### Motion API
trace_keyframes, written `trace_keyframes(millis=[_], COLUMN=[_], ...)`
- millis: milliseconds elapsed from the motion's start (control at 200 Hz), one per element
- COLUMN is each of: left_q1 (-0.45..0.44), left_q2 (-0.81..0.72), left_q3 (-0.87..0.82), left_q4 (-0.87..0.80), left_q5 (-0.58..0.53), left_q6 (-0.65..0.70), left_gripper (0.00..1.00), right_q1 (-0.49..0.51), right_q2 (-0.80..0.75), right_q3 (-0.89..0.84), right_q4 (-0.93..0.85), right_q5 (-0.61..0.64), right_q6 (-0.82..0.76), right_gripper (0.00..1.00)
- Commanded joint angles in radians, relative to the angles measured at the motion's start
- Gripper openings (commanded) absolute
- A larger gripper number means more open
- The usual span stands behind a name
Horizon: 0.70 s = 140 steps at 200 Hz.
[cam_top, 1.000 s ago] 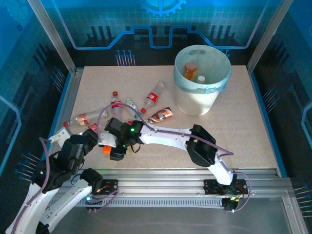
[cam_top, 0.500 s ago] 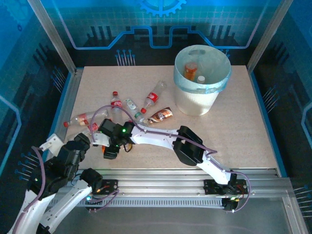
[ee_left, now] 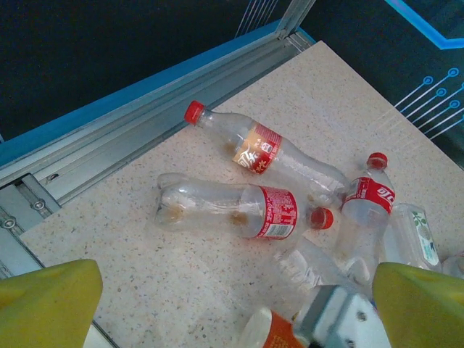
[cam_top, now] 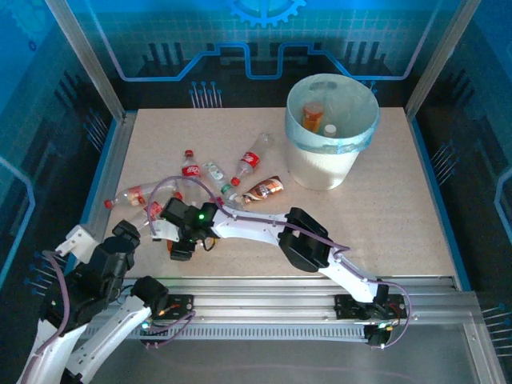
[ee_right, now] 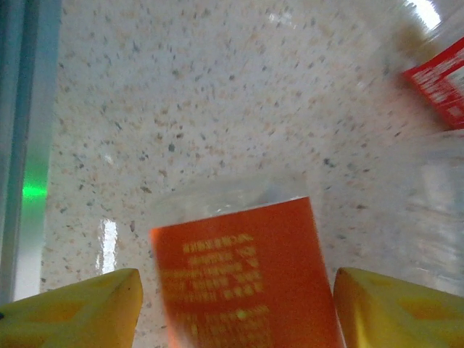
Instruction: Put the plastic bottles in the bin
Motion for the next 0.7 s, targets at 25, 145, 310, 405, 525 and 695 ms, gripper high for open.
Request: trace_keyframes(millis=[25,145,310,405,525,695], left_q1=[0.007,0.007,0.007,0.007,0.007,0.007], left_q2=[-0.012,-0.014,-0.013,-0.013,-0.013,0.016], left_q3=[0.026,0.026,0.033,0.045,0.069,0.134], left_q4=[-0.024,-0.009,0.018,0.031,0.055,0.145], left_q5=[-0.05,-0.059,-0.064,-0.066,-0.071,-0.047], left_q6=[-0.008,0.007,0.042,0.066,0.111,0.224], left_gripper=[0.97,0.97,0.96,0.95,0.94,0.9], right_q1=[0.012,0.012,0.012,0.011,0.006,-0.031], right_q2=[0.062,0.059,0.007,-0.066,-0.202,-0.41], right_q3=[0.038,0.044,0.032,-0.009,-0.097,-0.232], right_q4=[-0.067,-0.072,-0.085,-0.073,-0.038,0.003], right_q5=[0.015,0.024,0.013,-0.011,-0.034,-0.063], right_q6=[-0.003,-0.005,0.009,0.033,0.068,0.121], right_gripper=[0.72,0.71,0.64,0.57,0.54,0.52])
